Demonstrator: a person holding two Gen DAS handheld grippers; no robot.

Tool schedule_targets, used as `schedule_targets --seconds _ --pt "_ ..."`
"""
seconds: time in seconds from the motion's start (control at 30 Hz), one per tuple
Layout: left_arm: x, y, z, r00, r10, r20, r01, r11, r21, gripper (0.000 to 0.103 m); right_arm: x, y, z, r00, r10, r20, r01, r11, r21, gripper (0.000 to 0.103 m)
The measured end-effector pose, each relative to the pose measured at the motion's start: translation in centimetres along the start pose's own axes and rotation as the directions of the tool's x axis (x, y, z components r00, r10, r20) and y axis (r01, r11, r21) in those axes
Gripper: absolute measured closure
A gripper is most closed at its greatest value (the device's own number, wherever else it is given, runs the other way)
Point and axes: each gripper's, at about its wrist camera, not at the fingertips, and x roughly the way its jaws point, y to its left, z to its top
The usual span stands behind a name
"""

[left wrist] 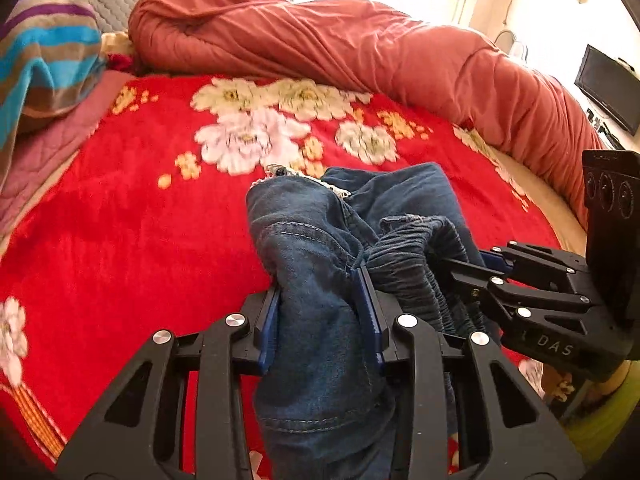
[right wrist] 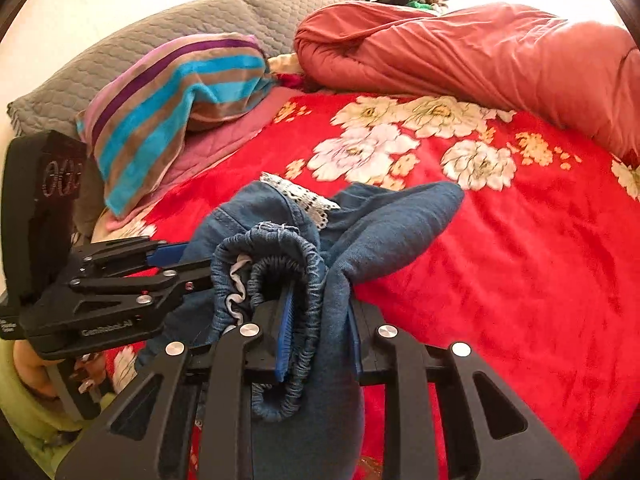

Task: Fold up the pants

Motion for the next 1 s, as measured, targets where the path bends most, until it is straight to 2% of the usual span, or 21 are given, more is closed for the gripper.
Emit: schedule_targets --seconds 0.2,0.47,0.5,0.53,0.57,0.63,0.8,0.9,1.0 --pt "1.2 0.2 1.1 1.000 0.022 0.017 -0.022 1.000 0.007 0.077 1.0 -1.6 0.8 0.999 -0.038 0.005 0.038 0.999 0.018 0.082" --pt "2.2 1.2 0.3 0.999 0.037 -0.006 -0.037 0.999 -0.010 0.076 1.4 -2.3 -0.5 0.993 -0.112 -0.018 0.113 0.993 0.026 0.079" --pt "2.3 1.3 0.1 0.999 0.038 -0.011 -0.039 0.999 -0.013 0.076 1.5 -2.4 -0.7 0.991 -0.132 -0.026 0.133 0.991 0.026 0.077" --pt "2.3 1.3 0.0 0.999 0.040 -0.012 -0.041 0.999 -0.012 0.075 1.5 -2.4 -0.8 0.989 -0.144 -0.032 0.144 0.989 0.028 0.067" --pt "2.3 1.3 -0.1 0.999 0.042 -0.015 -0.042 0.999 -0.011 0.074 1.5 -2.4 -1.0 0.989 -0.145 -0.036 0.146 0.989 0.030 0.063" --pt "2.4 1.3 -0.5 0.999 0.045 -0.023 -0.045 0.999 -0.007 0.068 1.6 -2.4 -1.4 0.986 -0.162 -0.047 0.163 0.986 0.029 0.055" --pt "2.8 1.4 -1.2 0.998 0.050 -0.046 -0.050 0.999 -0.010 0.059 2.4 -3.0 -2.7 0.969 -0.220 -0.108 0.225 0.974 0.034 0.050" --pt "3.1 1.6 -1.7 0.997 0.047 -0.062 -0.049 0.998 -0.030 0.053 2.9 -4.2 -3.5 0.970 -0.199 -0.143 0.213 0.972 0.097 0.047" --pt "3.2 1.5 -2.2 0.997 0.046 -0.069 -0.049 0.998 -0.032 0.051 2.8 -4.4 -3.7 0.968 -0.202 -0.147 0.219 0.969 0.112 0.044"
